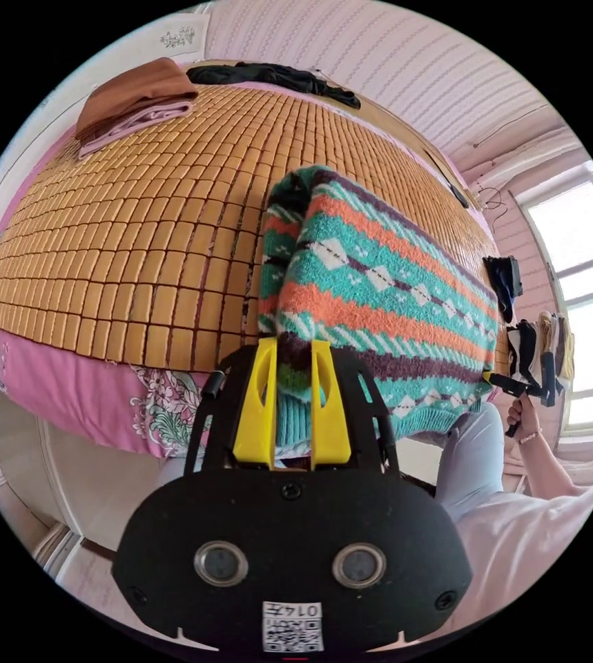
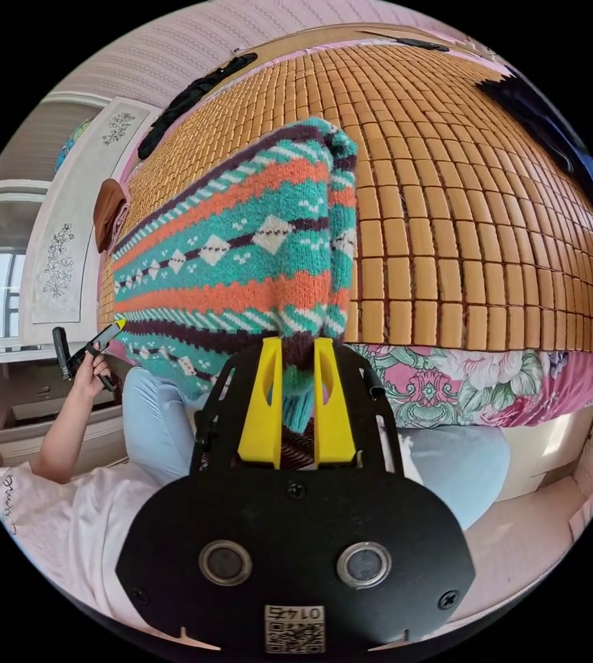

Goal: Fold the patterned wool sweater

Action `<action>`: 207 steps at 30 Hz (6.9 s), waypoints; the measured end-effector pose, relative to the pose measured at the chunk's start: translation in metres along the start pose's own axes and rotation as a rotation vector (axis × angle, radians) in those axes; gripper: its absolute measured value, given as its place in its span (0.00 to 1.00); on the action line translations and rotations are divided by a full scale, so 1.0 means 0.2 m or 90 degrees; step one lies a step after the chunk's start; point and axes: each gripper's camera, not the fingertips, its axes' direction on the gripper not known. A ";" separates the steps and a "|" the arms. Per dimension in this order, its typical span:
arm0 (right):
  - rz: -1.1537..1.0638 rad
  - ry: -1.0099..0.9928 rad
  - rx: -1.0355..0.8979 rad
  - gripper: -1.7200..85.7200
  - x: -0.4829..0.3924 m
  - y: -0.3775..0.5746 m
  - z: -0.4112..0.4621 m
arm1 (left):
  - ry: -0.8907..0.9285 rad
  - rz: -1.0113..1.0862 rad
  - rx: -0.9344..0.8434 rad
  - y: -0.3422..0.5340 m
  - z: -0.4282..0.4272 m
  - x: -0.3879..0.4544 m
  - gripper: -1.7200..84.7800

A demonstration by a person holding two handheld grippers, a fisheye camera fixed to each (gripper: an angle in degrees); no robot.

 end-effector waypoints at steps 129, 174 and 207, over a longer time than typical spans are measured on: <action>0.095 -0.370 0.367 0.11 0.87 0.87 -1.71 | 0.224 0.761 0.029 0.98 0.41 1.70 0.09; -0.391 0.120 -0.082 0.11 -1.49 -0.44 0.08 | 0.010 0.328 0.055 0.33 0.54 0.94 0.20; -0.516 0.331 -0.173 0.01 -1.96 -0.55 0.95 | 0.071 0.101 0.071 0.46 0.19 0.67 0.14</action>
